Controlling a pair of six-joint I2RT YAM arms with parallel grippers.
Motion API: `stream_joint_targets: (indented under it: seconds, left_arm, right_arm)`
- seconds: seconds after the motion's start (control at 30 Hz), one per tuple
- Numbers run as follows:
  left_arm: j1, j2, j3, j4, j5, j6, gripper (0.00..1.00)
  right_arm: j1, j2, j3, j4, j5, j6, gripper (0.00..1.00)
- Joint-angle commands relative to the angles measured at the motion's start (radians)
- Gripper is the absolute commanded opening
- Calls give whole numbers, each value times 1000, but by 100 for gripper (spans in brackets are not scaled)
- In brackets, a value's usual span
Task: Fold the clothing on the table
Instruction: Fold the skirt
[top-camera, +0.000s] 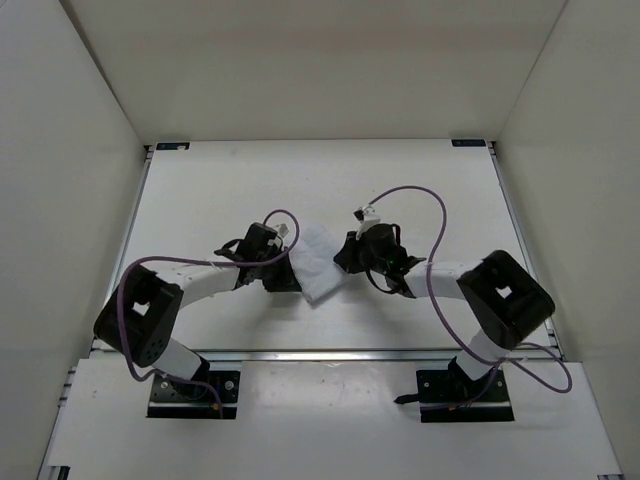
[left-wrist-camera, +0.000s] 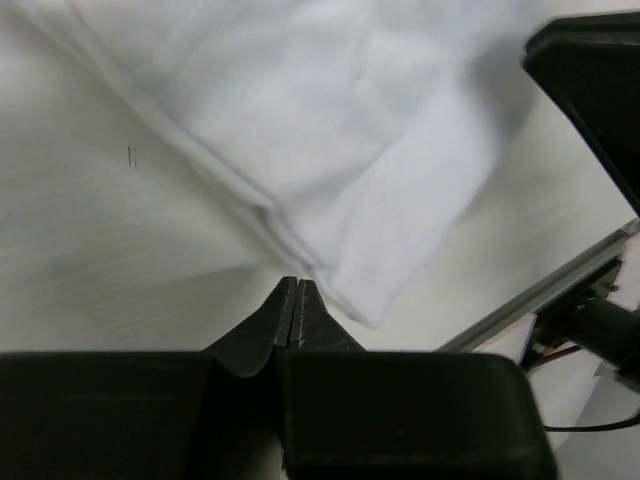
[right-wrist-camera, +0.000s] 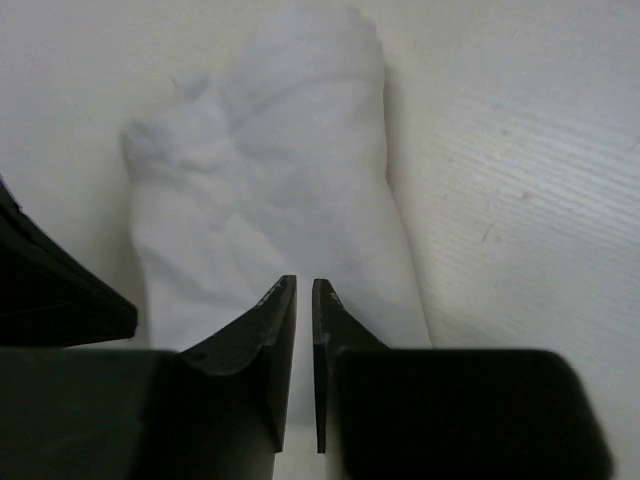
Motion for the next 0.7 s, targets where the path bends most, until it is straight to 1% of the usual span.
stream_joint_targets:
  seconds: [0.0, 0.03, 0.07, 0.1, 0.13, 0.17, 0.2, 0.23, 0.27, 0.3, 0.33, 0.37, 0.4, 0.43, 0.47, 0.5, 0.6, 0.67]
  left_arm:
    - [46, -112, 111, -110, 16, 58, 8]
    - [60, -140, 140, -135, 30, 75, 24]
    - [66, -157, 159, -173, 7, 98, 39]
    - [72, -179, 191, -215, -8, 121, 48]
    - [71, -192, 232, -242, -46, 133, 66]
    - [74, -198, 278, -290, -95, 161, 81]
    - [77, -192, 301, -351, -140, 201, 94]
    - [77, -183, 344, -381, -172, 218, 98]
    - [72, -163, 379, -440, -230, 247, 98]
    - [68, -140, 410, -494, -296, 280, 99]
    - [67, -116, 432, -519, -309, 288, 99]
    - [71, -102, 458, -563, -364, 298, 99]
    - [75, -80, 475, -606, -390, 308, 99]
    - [74, -72, 495, -625, -401, 318, 98]
    - [78, -71, 487, -623, -422, 322, 99]
    - [74, -88, 481, -613, -421, 333, 98]
    - [75, -152, 414, -560, -375, 328, 99]
    - [71, -201, 387, -537, -384, 322, 99]
  right_arm:
    - [-64, -177, 69, -65, -55, 1, 11]
    - [-100, -200, 113, -118, -133, 5, 19]
    - [-117, -228, 133, -149, -181, -2, 26]
    - [-137, -266, 165, -236, -227, -12, 33]
    - [-144, -285, 211, -284, -207, -40, 47]
    - [-139, -315, 251, -388, -146, -64, 63]
    - [-144, -335, 259, -484, -119, -83, 70]
    - [-148, -358, 289, -535, -64, -95, 82]
    - [-168, -377, 309, -618, -75, -110, 99]
    - [-212, -389, 314, -684, -107, -115, 99]
    - [-264, -397, 320, -738, -139, -114, 99]
    - [-298, -404, 320, -763, -173, -98, 99]
    - [-352, -414, 317, -827, -180, -97, 99]
    - [-396, -420, 316, -875, -202, -118, 100]
    - [-407, -421, 304, -902, -152, -127, 99]
    - [-421, -430, 299, -944, -138, -150, 100]
    - [-418, -457, 267, -1020, -7, -198, 100]
    - [-406, -469, 242, -1030, 18, -224, 99]
